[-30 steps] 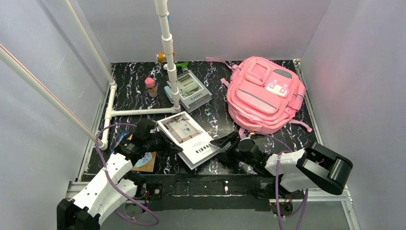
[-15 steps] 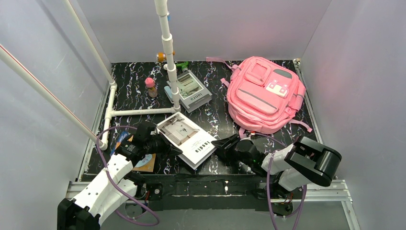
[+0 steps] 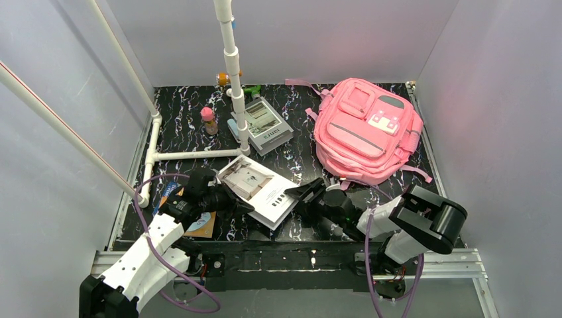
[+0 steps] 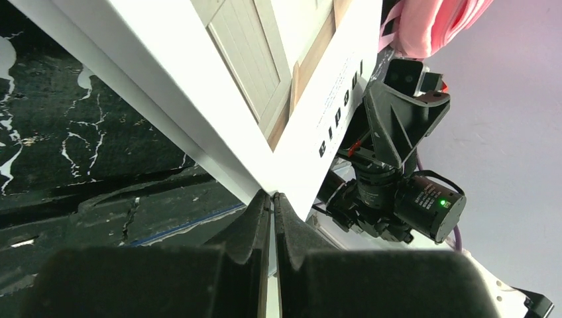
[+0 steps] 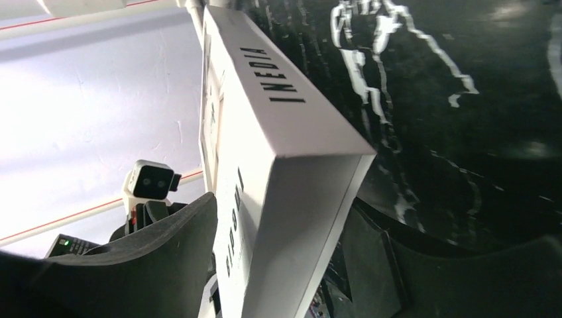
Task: Pack the student bag
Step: Pick up the book from the center of the board, then place the book in the student bag.
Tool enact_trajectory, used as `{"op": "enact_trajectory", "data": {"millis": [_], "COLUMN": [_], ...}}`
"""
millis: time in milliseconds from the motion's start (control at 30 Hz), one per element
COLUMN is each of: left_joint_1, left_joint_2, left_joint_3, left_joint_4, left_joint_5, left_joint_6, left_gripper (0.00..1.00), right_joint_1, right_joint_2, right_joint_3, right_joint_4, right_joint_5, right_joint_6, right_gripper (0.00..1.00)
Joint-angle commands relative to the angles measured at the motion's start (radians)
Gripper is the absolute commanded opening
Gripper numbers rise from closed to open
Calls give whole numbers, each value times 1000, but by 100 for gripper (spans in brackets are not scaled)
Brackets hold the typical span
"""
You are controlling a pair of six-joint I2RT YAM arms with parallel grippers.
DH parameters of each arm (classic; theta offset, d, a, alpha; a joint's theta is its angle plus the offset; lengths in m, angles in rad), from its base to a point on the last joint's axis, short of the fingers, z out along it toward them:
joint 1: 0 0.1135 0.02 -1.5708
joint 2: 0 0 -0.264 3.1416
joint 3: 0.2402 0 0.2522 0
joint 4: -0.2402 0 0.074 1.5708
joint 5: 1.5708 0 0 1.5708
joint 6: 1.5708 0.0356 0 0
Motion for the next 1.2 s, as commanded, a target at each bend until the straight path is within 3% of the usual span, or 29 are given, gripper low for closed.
{"op": "enact_trajectory", "data": {"millis": [0, 133, 233, 333, 400, 467, 600, 700, 800, 933, 1000, 1100, 1167], "left_joint_1": [0, 0, 0, 0, 0, 0, 0, -9, -55, -293, -437, -510, -520], "left_joint_2": [-18, -23, -25, -21, -16, -20, -71, -105, -95, -4, 136, 320, 522], "left_joint_3": [-17, -29, -33, -26, -15, 5, 68, 115, 153, 219, 302, 431, 562], "left_joint_4": [26, 36, 41, 51, 56, 54, 50, 70, 130, 266, 346, 422, 439], "left_joint_5": [68, 76, 79, 91, 105, 121, 105, 67, 22, -152, -263, -312, -302], "left_joint_6": [-2, -6, -11, 9, 38, 83, 201, 289, 362, 519, 735, 1109, 1404], "left_gripper": [0, 0, 0, 1, 28, 50, 66, 68, 68, 67, 66, 66, 67], "right_joint_1": [18, 22, 26, 26, 25, 23, 23, 20, 20, 20, 20, 20, 20], "right_joint_2": [55, 122, 137, 76, -22, -202, -555, -727, -797, -856, -824, -750, -696], "right_joint_3": [66, 62, 38, 4, -9, 3, 160, 297, 460, 747, 967, 1145, 1276], "right_joint_4": [180, 308, 391, 347, 193, -79, -875, -1283, -1599, -1878, -1974, -2003, -2020], "right_joint_5": [-9, -9, 4, 22, 30, 38, 166, 253, 329, 518, 678, 836, 954], "right_joint_6": [-7, 43, 57, 53, 31, -23, -238, -349, -441, -616, -746, -890, -1019], "right_gripper": [74, 65, 48, 27, 17, 7, 1, 1, 1, 1, 1, 1, 1]}}
